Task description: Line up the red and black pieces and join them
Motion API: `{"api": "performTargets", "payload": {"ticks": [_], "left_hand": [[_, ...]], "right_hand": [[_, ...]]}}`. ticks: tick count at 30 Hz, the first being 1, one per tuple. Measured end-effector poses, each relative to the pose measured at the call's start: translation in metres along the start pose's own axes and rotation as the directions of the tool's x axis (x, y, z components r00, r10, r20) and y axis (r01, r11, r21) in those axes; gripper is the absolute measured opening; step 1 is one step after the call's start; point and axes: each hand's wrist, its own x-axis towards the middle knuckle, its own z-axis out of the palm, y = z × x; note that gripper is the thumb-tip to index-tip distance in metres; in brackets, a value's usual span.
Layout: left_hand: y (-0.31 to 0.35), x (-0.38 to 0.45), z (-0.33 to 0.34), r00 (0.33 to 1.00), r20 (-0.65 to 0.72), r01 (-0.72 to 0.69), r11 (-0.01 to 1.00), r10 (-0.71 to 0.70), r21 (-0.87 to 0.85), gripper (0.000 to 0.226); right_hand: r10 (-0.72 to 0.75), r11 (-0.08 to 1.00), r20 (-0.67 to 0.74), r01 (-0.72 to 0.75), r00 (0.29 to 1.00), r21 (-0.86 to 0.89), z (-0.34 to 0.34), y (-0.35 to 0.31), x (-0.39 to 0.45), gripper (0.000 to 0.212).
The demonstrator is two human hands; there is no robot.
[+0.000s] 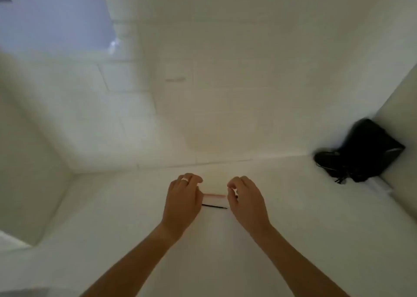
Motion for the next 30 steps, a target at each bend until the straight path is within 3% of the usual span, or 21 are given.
{"api": "performTargets", "payload": {"ticks": [12,23,30], "left_hand": [[-0.036,-0.021,0.041,0.977,-0.207,0.031,0.994,-0.052,-0.105,0.023],[-0.037,-0.020,0.044,0.986,-0.120,0.108,0.990,-0.118,-0.086,0.019],[-0.031,-0.021,0.038,0.977,-0.136,0.151,0.984,-0.162,-0.093,0.029]], "right_hand": [[-0.217,0.976,-0.202,0.214,0.955,-0.039,0.047,0.029,-0.018,0.012],[-0.053,0.996,-0.177,0.040,0.983,-0.077,0.052,0.036,-0.018,0.006],[0.017,0.999,-0.147,-0.022,0.989,-0.035,0.052,0.040,-0.017,0.009]]}}
